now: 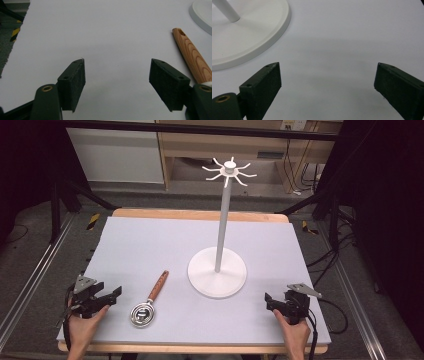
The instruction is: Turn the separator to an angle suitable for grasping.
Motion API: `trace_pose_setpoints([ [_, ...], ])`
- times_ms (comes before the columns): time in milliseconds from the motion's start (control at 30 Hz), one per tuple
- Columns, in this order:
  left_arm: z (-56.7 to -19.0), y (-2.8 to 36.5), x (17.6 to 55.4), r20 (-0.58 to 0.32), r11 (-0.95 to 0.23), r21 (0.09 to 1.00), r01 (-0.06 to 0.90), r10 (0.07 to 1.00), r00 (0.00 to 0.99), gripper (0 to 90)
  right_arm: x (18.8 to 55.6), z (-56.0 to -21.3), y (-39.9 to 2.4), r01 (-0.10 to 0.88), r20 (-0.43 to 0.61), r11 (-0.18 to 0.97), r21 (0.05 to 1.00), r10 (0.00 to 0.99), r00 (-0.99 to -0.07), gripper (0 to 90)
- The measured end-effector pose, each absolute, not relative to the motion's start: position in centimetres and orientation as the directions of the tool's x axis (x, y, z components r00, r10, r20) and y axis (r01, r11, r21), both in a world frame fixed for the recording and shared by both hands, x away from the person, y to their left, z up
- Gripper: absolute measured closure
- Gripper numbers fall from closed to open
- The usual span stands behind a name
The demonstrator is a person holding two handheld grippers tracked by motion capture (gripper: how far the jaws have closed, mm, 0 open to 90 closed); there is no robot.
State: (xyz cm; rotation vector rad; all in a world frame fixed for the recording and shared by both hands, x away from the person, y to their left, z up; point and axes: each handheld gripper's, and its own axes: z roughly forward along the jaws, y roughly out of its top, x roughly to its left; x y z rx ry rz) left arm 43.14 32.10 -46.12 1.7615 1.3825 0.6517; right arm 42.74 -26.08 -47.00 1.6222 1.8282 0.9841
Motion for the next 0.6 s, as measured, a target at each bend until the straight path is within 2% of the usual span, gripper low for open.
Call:
trace_pose_setpoints([
  [300, -45.0, 31.0, 42.5, -0.088, -0.098, 0.841, 0.532, 0.945, 0.314, 29.7, 42.2, -46.5, -25.1, 0.598, 0.068, 0.082, 0.797, 0.972, -0.224, 8.5],
  [600, -44.1, 29.9, 42.3, -0.11, -0.113, 0.842, 0.528, 0.921, 0.373, 32.8, 42.4, -46.5, -24.7, 0.604, 0.05, 0.105, 0.79, 0.971, -0.234, 8.7],
])
